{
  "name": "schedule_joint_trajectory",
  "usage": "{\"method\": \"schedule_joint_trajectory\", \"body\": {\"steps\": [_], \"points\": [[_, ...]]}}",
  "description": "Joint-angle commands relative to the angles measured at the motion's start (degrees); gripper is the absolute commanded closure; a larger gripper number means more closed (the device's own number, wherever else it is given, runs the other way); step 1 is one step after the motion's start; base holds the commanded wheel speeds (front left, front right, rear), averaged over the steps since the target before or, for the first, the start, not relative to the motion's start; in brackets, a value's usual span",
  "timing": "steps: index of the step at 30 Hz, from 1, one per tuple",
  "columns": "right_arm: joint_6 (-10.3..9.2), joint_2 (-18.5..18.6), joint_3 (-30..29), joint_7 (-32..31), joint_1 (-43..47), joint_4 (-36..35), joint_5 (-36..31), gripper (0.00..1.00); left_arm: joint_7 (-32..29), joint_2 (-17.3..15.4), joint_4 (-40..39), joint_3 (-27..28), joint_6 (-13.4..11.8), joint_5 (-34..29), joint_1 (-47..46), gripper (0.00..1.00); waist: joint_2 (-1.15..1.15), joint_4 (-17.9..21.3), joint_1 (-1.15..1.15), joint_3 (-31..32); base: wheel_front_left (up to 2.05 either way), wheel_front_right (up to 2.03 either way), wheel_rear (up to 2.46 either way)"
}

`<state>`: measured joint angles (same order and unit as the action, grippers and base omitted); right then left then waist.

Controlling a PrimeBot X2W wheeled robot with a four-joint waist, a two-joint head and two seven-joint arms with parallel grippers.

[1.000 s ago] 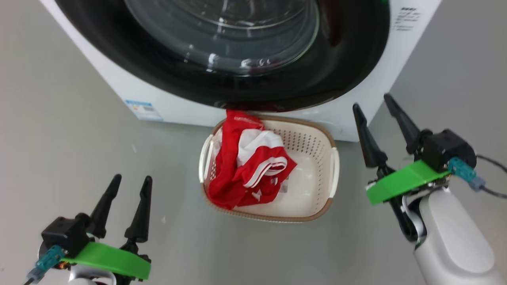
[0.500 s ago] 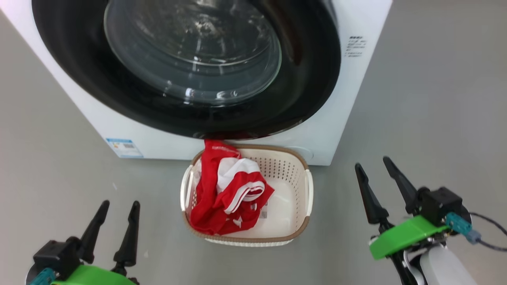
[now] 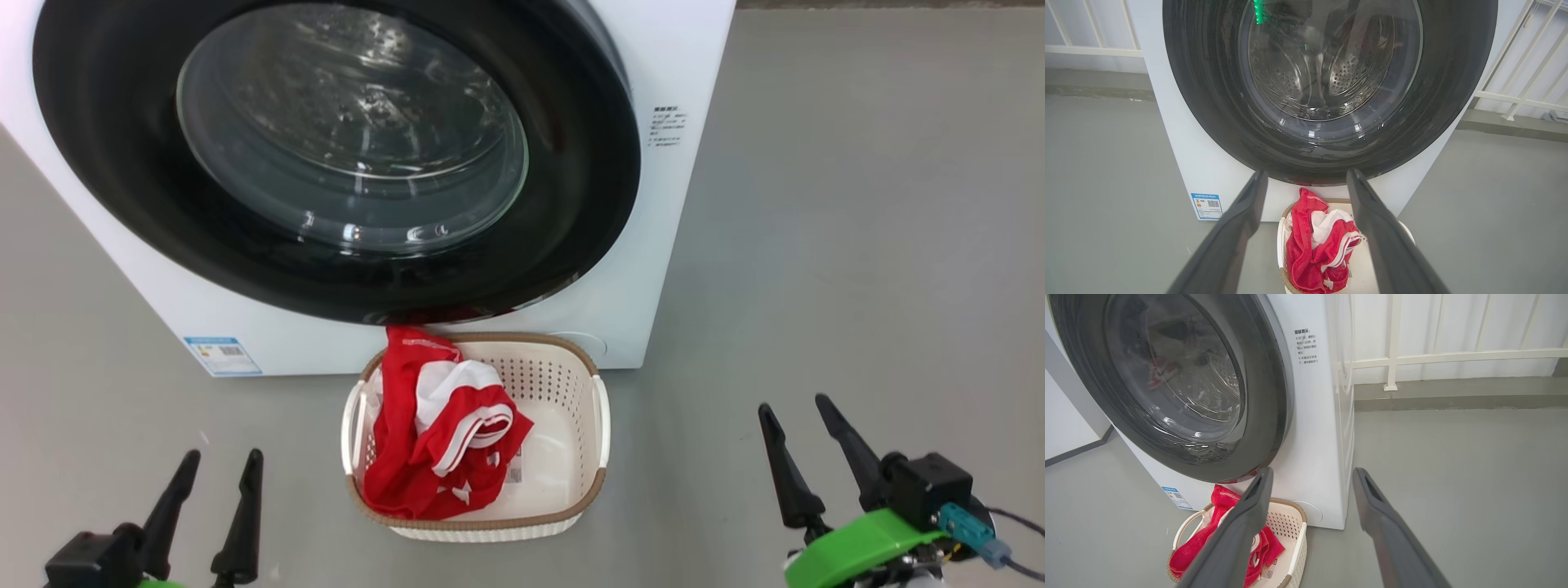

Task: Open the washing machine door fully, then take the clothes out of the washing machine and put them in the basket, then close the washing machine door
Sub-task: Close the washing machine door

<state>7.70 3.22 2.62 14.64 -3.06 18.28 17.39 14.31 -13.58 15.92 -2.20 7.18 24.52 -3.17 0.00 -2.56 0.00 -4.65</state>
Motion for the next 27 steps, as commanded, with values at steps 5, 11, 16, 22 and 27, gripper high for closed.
{"method": "schedule_joint_trajectory", "body": {"steps": [5, 11, 16, 22, 27], "points": [[-0.21, 0.6, 0.6, 0.4, 2.7, -2.1, 0.2, 0.0, 0.7, -1.2, -1.7, 3.6, 0.3, -0.7, 1.2, 0.0, 0.0, 1.1, 0.0, 1.8, 0.0, 0.0, 0.0], [-0.21, 1.0, -0.7, 0.4, 5.1, -3.2, 0.4, 0.0, 0.7, -0.7, -2.6, 5.3, 0.3, -1.6, 3.7, 0.0, 0.0, 1.6, 0.0, 2.8, 0.0, 0.0, 0.0], [-0.21, 0.9, -1.3, 0.4, 6.5, -3.6, 0.4, 0.0, 0.7, -0.6, -2.9, 5.7, 0.3, -2.2, 4.9, 0.0, 0.0, 1.7, 0.0, 3.5, 0.0, 0.0, 0.0], [-0.21, 0.7, -1.9, 0.4, 7.8, -4.0, 0.5, 0.0, 0.7, -0.1, -3.1, 6.2, 0.3, -2.6, 5.9, 0.0, 0.0, 1.8, 0.0, 3.8, 0.0, 0.0, 0.0], [-0.21, 0.5, -2.2, 0.4, 8.2, -4.2, 0.5, 0.0, 0.7, 0.2, -2.9, 6.4, 0.3, -2.8, 6.0, 0.0, 0.0, 1.8, 0.0, 3.9, 0.0, 0.0, 0.0]]}}
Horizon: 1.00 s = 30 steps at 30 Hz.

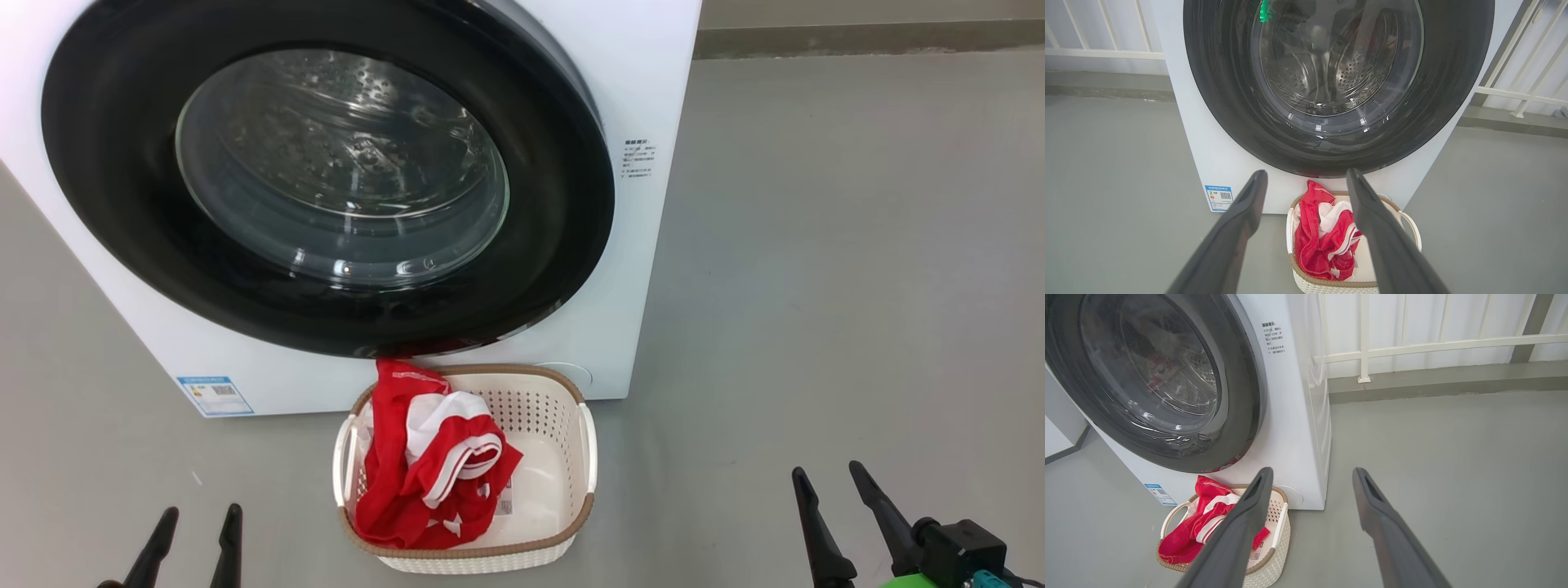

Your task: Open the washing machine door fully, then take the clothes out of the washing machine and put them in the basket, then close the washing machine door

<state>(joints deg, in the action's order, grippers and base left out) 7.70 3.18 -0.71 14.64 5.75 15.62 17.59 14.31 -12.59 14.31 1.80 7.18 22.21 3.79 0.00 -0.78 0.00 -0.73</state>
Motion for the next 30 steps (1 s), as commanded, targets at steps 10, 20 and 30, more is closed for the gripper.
{"method": "schedule_joint_trajectory", "body": {"steps": [10, 20, 30], "points": [[-0.21, 0.4, 0.8, 0.4, -0.5, -1.5, 0.0, 0.0, 0.7, -0.4, -1.7, 2.7, 0.3, -0.7, -0.8, 0.0, 0.0, 0.0, 0.0, 0.3, 0.0, 0.0, 0.0], [-0.21, 0.3, 0.8, 0.4, -0.5, -1.6, 0.1, 0.0, 0.7, -0.3, -1.1, 2.3, 0.3, -0.2, -0.9, 0.0, 0.0, -0.1, 0.0, 0.4, 0.0, 0.0, 0.0], [0.01, -0.8, -0.3, -0.4, 0.0, 2.6, 1.2, 1.0, -0.6, 2.6, 2.8, -0.3, -0.1, 1.2, -0.1, 1.0, 0.0, -0.1, 0.01, 0.5, 0.0, 0.0, 0.0]]}}
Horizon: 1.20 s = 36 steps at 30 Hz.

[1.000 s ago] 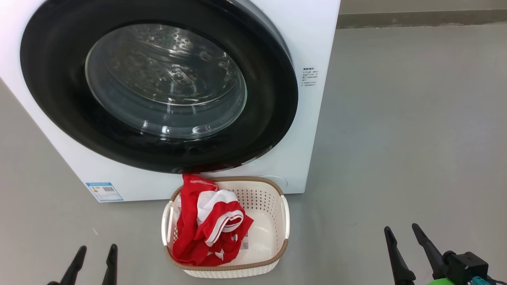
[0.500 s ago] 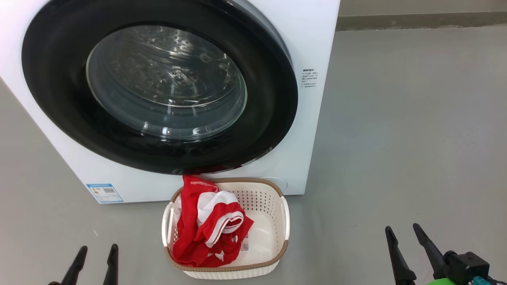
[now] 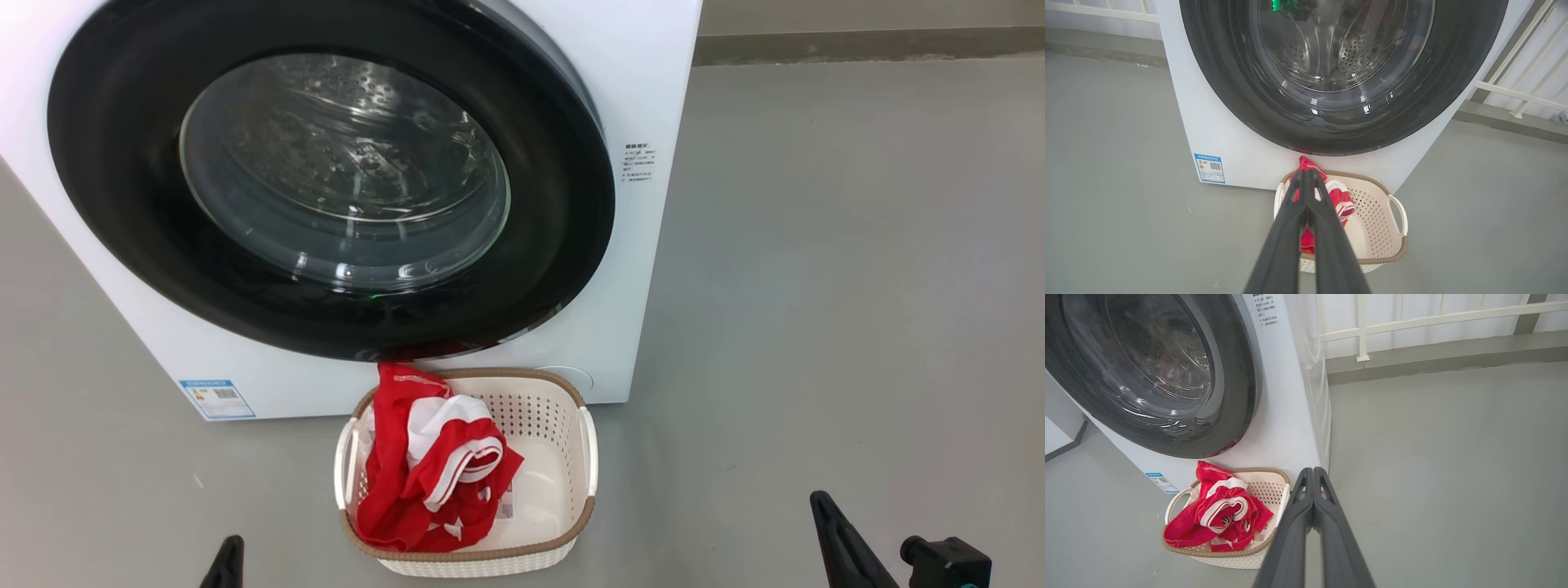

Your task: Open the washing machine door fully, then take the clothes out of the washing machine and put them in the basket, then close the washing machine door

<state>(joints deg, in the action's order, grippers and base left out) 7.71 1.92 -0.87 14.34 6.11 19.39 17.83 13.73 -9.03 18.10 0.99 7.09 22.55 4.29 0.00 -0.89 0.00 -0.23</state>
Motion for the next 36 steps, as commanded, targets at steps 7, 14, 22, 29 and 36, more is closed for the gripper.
{"method": "schedule_joint_trajectory", "body": {"steps": [7, 14, 22, 29, 36], "points": [[-0.02, 0.5, -0.4, -1.2, -0.9, -1.5, 5.2, 1.0, -1.2, -0.6, -1.2, 0.8, 0.0, 4.7, -1.0, 1.0, 0.0, 0.1, 0.07, 0.1, 0.0, 0.0, 0.0], [-0.03, 0.6, -0.7, -2.4, -1.7, -1.7, 9.4, 1.0, -2.3, -0.2, -1.4, 1.1, 0.1, 8.7, -1.6, 1.0, 0.0, 0.1, 0.0, 0.0, 0.0, 0.0, 0.0], [-0.04, 0.7, -1.0, -3.7, -2.5, -1.9, 14.2, 1.0, -3.6, 0.3, -1.6, 1.4, 0.1, 13.1, -2.3, 1.0, 0.0, 0.2, 0.0, 0.0, 0.0, 0.0, 0.0], [-0.06, 0.7, -1.3, -5.0, -3.3, -2.2, 19.0, 1.0, -4.9, 0.8, -1.8, 1.7, 0.1, 17.6, -2.9, 1.0, 0.0, 0.2, 0.0, 0.0, 0.0, 0.0, 0.0], [-0.07, 0.7, -1.6, -6.2, -3.9, -2.4, 23.2, 1.0, -6.1, 1.2, -1.9, 2.0, 0.1, 21.5, -3.5, 1.0, 0.0, 0.3, 0.0, 0.0, 0.0, 0.0, 0.0]]}}
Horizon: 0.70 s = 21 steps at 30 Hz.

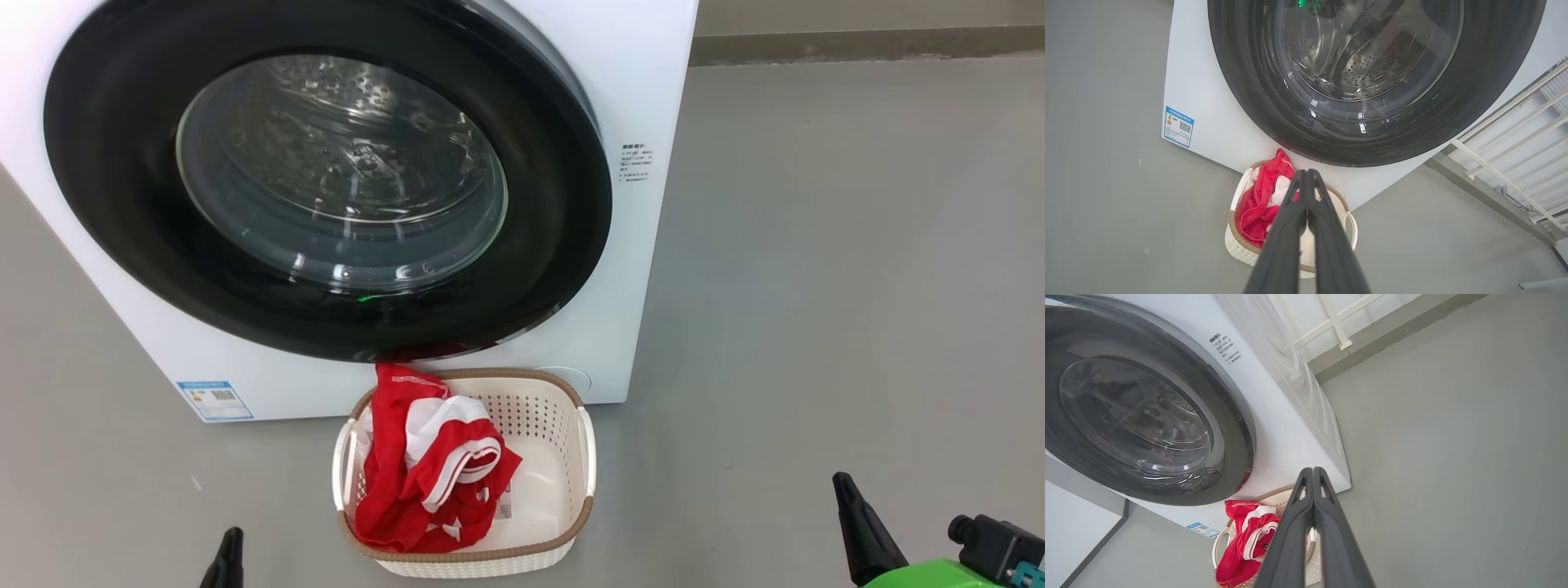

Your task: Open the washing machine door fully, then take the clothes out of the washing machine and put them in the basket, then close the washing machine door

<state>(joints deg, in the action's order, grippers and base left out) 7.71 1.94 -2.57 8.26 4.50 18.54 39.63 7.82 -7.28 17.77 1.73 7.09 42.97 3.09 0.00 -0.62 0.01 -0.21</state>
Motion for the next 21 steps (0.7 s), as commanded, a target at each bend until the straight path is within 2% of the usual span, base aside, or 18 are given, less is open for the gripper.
{"method": "schedule_joint_trajectory", "body": {"steps": [1, 21], "points": [[-0.07, 0.7, 0.0, -0.3, -2.4, -1.6, 2.0, 1.0, -0.3, -0.5, -1.6, 1.3, 0.1, 1.7, -2.4, 1.0, 0.0, 0.0, -0.01, 0.0, 0.0, 0.0, 0.0], [-0.1, 0.8, -0.8, -3.5, -4.3, -2.3, 13.3, 1.0, -3.5, 0.6, -2.1, 2.1, 0.2, 12.3, -3.9, 1.0, 0.0, 0.1, -0.01, 0.0, 0.0, 0.0, 0.0]]}}
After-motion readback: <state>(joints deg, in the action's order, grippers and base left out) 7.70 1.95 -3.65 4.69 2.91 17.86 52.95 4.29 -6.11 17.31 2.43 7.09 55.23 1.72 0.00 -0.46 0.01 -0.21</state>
